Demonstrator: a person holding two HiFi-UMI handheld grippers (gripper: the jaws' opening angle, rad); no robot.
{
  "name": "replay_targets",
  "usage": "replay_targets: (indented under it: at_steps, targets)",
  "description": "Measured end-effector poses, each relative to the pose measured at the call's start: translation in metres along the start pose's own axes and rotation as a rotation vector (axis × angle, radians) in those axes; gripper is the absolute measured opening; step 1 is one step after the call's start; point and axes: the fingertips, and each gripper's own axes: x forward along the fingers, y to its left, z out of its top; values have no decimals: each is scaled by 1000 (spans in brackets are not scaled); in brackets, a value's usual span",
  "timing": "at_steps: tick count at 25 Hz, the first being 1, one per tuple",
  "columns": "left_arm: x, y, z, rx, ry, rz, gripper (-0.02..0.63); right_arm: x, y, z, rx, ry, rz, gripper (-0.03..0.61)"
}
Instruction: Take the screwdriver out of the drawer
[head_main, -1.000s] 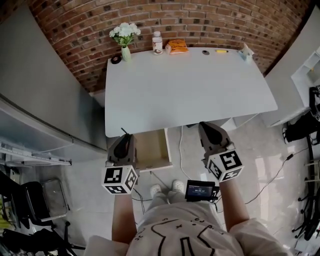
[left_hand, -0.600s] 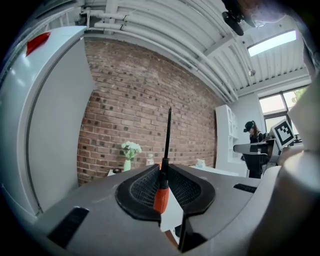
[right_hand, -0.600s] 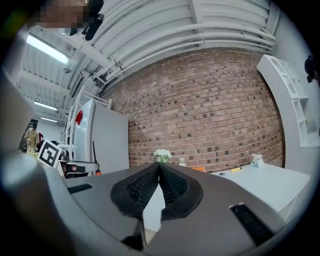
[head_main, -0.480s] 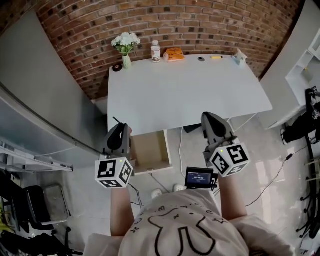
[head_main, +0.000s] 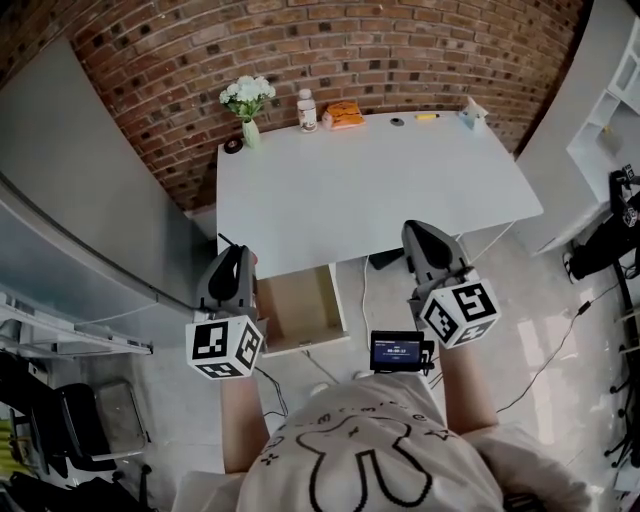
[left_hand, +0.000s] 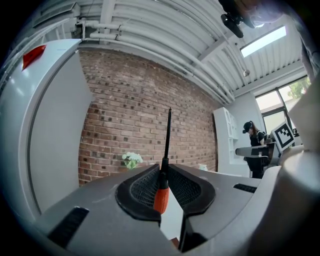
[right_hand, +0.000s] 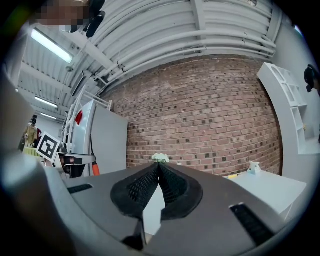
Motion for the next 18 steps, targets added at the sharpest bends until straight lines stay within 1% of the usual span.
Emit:
replay_targets:
  at_steps: [5, 11, 18]
  targets:
    - [1, 1, 0, 10, 7, -8, 60, 3, 7, -5, -24, 26, 11, 20]
    - [4, 0, 2, 19, 9, -26, 60, 7, 17, -8, -77, 51, 33, 20]
    - [5, -5, -1, 25, 20, -44, 60, 5, 18, -14, -83, 70, 37, 20]
